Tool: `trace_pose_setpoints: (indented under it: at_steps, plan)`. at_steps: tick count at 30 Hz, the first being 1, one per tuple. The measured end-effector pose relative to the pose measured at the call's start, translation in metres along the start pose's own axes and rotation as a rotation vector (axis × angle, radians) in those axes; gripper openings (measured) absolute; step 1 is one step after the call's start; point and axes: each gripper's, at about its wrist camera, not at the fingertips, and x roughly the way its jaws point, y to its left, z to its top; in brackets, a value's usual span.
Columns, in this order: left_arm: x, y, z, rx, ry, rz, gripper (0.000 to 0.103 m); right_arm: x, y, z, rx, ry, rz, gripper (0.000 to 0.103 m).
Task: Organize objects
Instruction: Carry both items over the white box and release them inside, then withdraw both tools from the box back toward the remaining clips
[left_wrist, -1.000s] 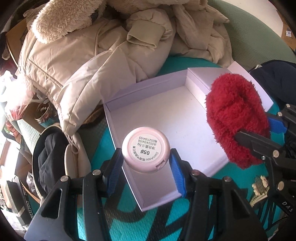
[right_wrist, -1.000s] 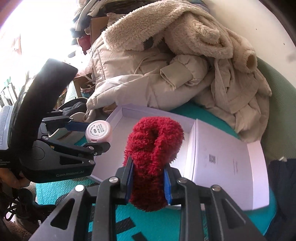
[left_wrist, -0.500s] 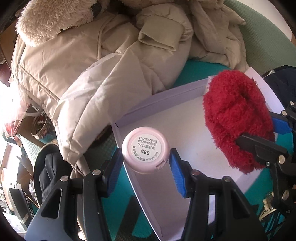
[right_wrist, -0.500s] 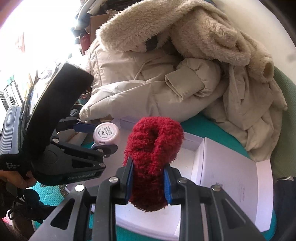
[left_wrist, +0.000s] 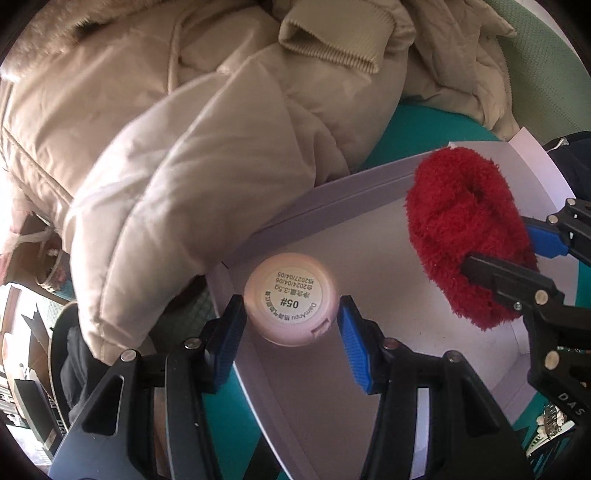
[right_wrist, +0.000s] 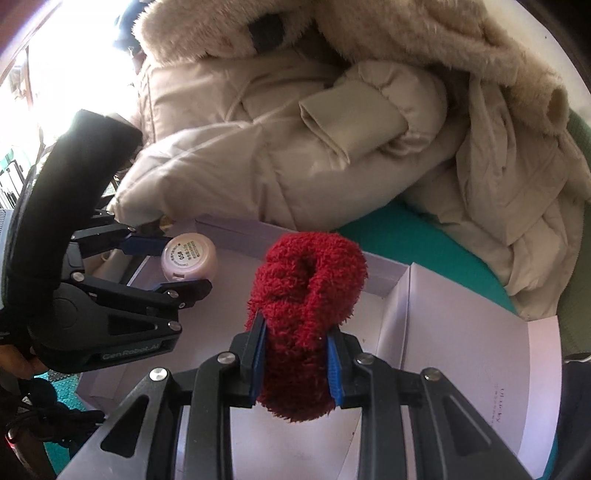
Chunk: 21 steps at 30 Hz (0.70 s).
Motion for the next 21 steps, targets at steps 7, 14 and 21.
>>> trace_pose_setpoints:
  at_steps: [7,14,21]
  plan:
    - [0.006,-0.002,0.004,0.002,-0.011,0.001,0.050,0.006,-0.010,-0.003,0.041,0.024,0.002,0.036]
    - [0.006,-0.008,0.005,0.005,0.000,-0.006,0.068,0.000,-0.014,-0.006,0.049,0.044,-0.046,0.061]
    - [-0.005,-0.009,0.005,-0.009,-0.017,-0.004,0.069,-0.020,-0.016,-0.002,0.053,0.022,-0.051,0.061]
